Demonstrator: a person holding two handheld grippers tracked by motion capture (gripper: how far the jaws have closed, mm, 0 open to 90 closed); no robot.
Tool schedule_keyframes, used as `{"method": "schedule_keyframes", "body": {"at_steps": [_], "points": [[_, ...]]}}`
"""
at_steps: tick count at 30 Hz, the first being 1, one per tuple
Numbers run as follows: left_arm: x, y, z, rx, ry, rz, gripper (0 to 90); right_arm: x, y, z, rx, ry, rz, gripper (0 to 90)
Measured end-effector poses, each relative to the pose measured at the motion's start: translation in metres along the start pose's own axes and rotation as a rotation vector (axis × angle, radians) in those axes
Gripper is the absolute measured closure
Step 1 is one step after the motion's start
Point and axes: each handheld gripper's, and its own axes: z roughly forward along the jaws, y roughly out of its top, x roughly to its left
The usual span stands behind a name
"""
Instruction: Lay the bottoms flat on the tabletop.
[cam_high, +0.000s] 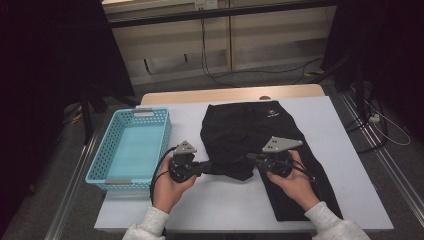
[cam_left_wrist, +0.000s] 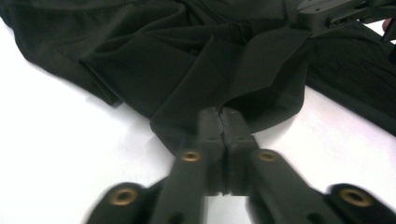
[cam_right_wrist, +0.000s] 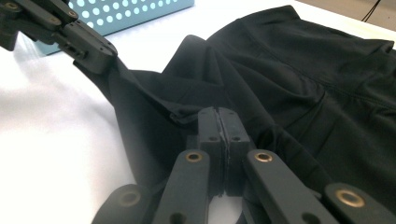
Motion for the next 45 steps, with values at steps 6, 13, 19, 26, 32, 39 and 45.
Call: {"method": "schedule_keyframes", "body": {"at_steps": [6,13,19,26,32,39,45], "points": [[-0.003,-0.004,0.015,0.007,-0.023,0.028,53.7,0.0,-0.001,0.003,0.001,-0.009,0.005,89.8],[-0.008,-0.007,0.033,0.033,-0.061,0.03,43.0,-0.006,-0.004,0.005,-0.006,-0.029,0.037,89.8],[-0.012,-0.009,0.043,0.064,-0.062,0.05,49.3,-0.006,-0.003,0.01,-0.022,-0.029,0.049,89.8],[-0.013,-0.011,0.05,0.14,-0.049,0.056,88.1,-0.005,-0.002,0.015,-0.008,-0.024,0.033,89.7],[-0.01,-0.004,0.032,0.084,-0.068,0.015,89.3,-0.001,0.0,0.021,0.003,-0.004,0.024,89.2],[0.009,-0.005,0.013,0.01,-0.039,-0.071,89.4,0.005,0.001,0.018,0.007,-0.038,0.021,71.0],[0.01,-0.005,0.007,0.016,-0.016,-0.081,89.5,0.022,-0.004,0.002,0.014,0.004,-0.01,66.2]]}}
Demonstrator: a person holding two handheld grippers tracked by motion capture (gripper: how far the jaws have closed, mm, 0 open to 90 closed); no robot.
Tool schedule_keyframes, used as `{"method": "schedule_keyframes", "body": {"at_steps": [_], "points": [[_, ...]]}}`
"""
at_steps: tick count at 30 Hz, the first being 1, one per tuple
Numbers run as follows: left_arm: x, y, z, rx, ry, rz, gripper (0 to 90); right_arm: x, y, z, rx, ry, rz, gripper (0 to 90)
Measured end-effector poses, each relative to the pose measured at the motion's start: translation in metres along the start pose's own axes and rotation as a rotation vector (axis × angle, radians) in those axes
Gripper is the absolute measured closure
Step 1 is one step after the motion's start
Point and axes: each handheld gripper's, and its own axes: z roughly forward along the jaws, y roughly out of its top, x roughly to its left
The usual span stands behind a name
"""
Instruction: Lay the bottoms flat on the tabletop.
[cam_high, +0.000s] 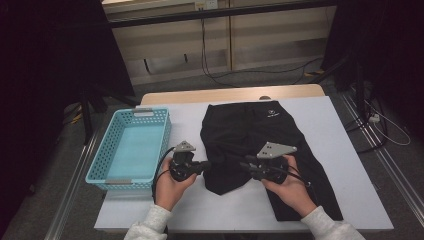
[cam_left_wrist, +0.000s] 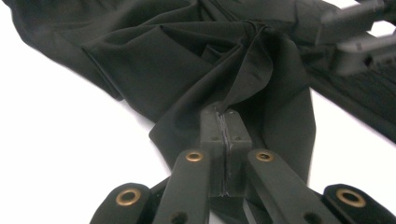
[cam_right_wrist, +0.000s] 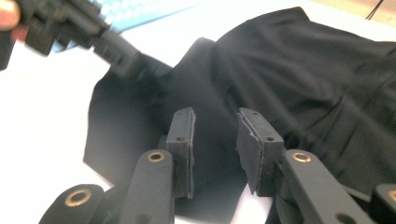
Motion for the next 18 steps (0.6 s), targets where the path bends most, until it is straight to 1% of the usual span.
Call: {"method": "schedule_keyframes", "body": {"at_steps": [1,2,3,4,5,6,7,8,10,11,13,14,15,16,18], "points": [[-0.001,0.001,-0.001,0.002,-0.001,0.002,89.5,0.002,-0.001,0.0,0.002,0.008,0.001,66.6],[-0.001,0.001,-0.001,-0.002,-0.002,0.003,89.5,0.005,-0.003,0.002,0.018,0.032,-0.011,66.8],[-0.002,0.001,-0.001,0.002,-0.003,0.006,89.5,0.007,-0.004,0.003,0.034,0.039,-0.026,67.3],[-0.003,0.001,0.0,0.006,0.001,0.011,89.5,0.011,-0.005,0.005,0.062,0.052,-0.052,71.2],[-0.003,0.001,0.0,0.006,0.004,0.012,89.5,0.013,-0.006,0.006,0.083,0.079,-0.061,72.3],[-0.003,0.001,0.001,0.011,0.0,0.013,89.5,0.015,-0.008,0.008,0.092,0.1,-0.059,71.9],[-0.003,0.001,0.002,0.012,0.0,0.011,89.5,0.017,-0.01,0.011,0.094,0.106,-0.055,71.3],[-0.004,0.001,0.002,0.016,0.003,0.014,89.5,0.019,-0.012,0.015,0.117,0.117,-0.059,70.1],[-0.004,0.001,0.003,0.02,0.001,0.019,89.5,0.022,-0.015,0.022,0.14,0.109,-0.066,64.1],[-0.004,0.001,0.003,0.018,0.005,0.02,89.5,0.022,-0.017,0.028,0.154,0.112,-0.053,62.7],[-0.004,0.002,0.002,0.019,0.005,0.013,89.5,0.023,-0.018,0.034,0.181,0.093,-0.057,55.6],[-0.004,0.002,0.001,0.018,0.006,0.015,89.6,0.025,-0.02,0.037,0.183,0.078,-0.068,57.7],[-0.003,0.002,0.001,0.02,0.009,0.016,89.6,0.025,-0.02,0.037,0.181,0.075,-0.078,61.6],[-0.003,0.002,0.001,0.024,0.006,0.017,89.6,0.024,-0.02,0.037,0.182,0.076,-0.083,68.1],[-0.003,0.002,0.003,0.024,0.005,0.015,89.5,0.021,-0.019,0.036,0.185,0.089,-0.077,89.0]]}}
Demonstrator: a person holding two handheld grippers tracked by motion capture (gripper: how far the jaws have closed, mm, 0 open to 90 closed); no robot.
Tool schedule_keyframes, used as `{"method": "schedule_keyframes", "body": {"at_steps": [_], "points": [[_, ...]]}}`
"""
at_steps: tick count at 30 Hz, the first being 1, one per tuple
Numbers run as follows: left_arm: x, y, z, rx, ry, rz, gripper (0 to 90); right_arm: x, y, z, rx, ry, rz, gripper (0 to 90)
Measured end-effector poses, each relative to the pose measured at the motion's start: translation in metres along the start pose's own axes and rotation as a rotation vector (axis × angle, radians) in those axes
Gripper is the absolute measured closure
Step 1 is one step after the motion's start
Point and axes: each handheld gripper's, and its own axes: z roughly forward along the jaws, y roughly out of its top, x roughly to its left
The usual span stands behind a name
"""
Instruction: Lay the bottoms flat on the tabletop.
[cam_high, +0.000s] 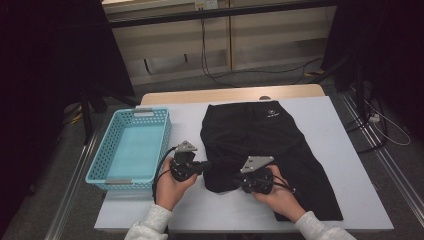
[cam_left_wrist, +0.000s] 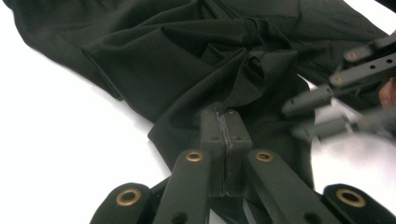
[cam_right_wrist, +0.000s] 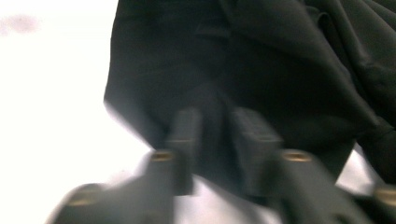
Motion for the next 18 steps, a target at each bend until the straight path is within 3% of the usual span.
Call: {"method": "schedule_keyframes", "body": {"at_steps": [5,9,11,13,18], "points": [[-0.002,0.001,-0.003,-0.006,-0.011,0.01,89.5,-0.002,-0.003,-0.009,0.004,0.026,-0.009,90.0],[-0.003,-0.002,-0.004,0.005,-0.015,0.005,89.6,0.002,-0.01,-0.031,-0.026,0.047,-0.003,90.0],[-0.004,-0.004,-0.005,0.008,-0.023,0.003,89.5,0.001,-0.014,-0.035,-0.014,0.043,0.001,90.0],[-0.005,-0.005,-0.006,0.012,-0.027,0.005,89.5,0.0,-0.018,-0.038,-0.018,0.034,0.019,88.2],[-0.004,-0.007,-0.007,0.016,-0.028,0.001,89.5,0.001,-0.011,-0.039,-0.061,0.02,-0.013,74.9]]}}
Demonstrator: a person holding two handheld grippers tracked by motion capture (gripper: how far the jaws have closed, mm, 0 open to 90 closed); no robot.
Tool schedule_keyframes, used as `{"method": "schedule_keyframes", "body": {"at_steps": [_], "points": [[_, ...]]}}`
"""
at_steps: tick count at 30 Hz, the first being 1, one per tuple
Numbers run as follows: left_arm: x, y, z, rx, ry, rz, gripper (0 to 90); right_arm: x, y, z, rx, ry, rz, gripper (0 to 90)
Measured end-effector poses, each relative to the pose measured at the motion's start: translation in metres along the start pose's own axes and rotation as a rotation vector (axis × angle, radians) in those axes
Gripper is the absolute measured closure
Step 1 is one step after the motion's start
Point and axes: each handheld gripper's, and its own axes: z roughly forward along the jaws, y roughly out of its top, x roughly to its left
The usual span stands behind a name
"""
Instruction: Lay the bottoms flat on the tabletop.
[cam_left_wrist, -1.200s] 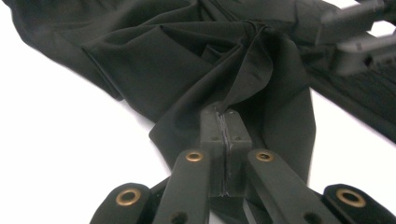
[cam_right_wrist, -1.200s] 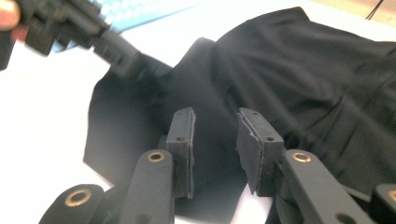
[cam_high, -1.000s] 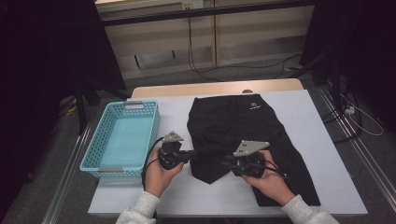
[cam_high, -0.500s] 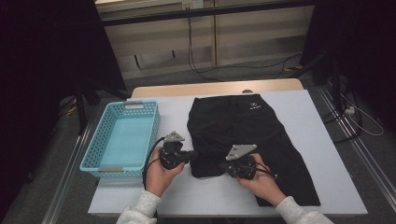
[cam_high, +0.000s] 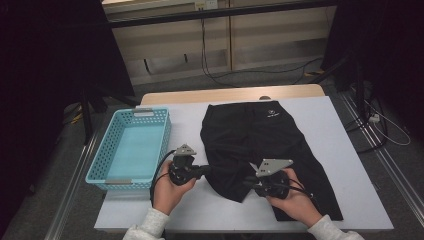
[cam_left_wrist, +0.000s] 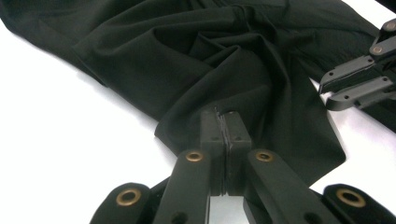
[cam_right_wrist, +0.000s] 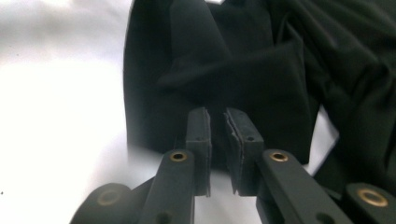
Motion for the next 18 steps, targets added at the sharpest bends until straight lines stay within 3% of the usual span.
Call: {"method": "schedule_keyframes", "body": {"at_steps": [7,10,13,15,18], "points": [[-0.002,-0.001,0.003,0.013,-0.002,0.01,89.5,0.01,0.018,0.025,-0.014,0.012,-0.018,53.5],[-0.005,-0.001,0.005,0.021,0.0,0.017,89.5,0.019,0.021,0.039,0.018,0.022,-0.048,52.9],[-0.007,0.001,0.007,0.022,-0.005,0.024,89.5,0.021,0.017,0.05,0.057,-0.006,-0.071,56.3],[-0.007,0.001,0.009,0.028,-0.004,0.032,89.5,0.018,0.016,0.051,0.042,0.008,-0.044,63.5],[-0.007,-0.001,0.01,0.036,-0.006,0.028,89.5,0.012,0.017,0.051,0.047,0.01,-0.03,83.1]]}}
